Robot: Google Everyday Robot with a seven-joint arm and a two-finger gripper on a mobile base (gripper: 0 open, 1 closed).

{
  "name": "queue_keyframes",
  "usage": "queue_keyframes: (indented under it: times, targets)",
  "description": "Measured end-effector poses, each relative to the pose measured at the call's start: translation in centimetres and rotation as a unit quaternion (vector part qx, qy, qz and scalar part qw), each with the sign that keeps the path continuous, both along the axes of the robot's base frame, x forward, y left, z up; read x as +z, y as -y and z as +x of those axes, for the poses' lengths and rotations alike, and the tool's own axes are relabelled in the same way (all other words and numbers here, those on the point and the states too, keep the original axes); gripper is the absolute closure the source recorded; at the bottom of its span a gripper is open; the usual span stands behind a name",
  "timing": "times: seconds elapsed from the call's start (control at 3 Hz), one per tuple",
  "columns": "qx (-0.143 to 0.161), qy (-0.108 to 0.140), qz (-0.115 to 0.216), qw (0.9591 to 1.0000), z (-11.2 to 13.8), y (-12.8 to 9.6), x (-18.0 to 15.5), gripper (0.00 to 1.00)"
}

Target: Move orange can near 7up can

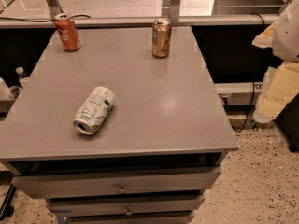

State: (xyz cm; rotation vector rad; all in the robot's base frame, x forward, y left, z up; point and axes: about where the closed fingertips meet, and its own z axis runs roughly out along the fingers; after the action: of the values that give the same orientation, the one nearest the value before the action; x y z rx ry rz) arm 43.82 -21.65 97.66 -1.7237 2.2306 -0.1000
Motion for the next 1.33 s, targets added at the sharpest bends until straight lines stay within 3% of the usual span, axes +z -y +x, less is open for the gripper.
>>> queue_keyframes:
  times: [0.33,0.67,1.0,1.33]
  targets:
    - [0.000,0.000,0.000,1.0000,0.0,0.0,0.0,0.00]
    - [0.004,0.013,0.027,0.9995,1.4,-0.3,-0.5,0.00]
    - [0.011,0.036,0.061,0.9974,5.2,-0.6,-2.3,0.00]
    - [0.011,0.076,0.101,0.9920,10.3,-0.7,-3.2,0.00]
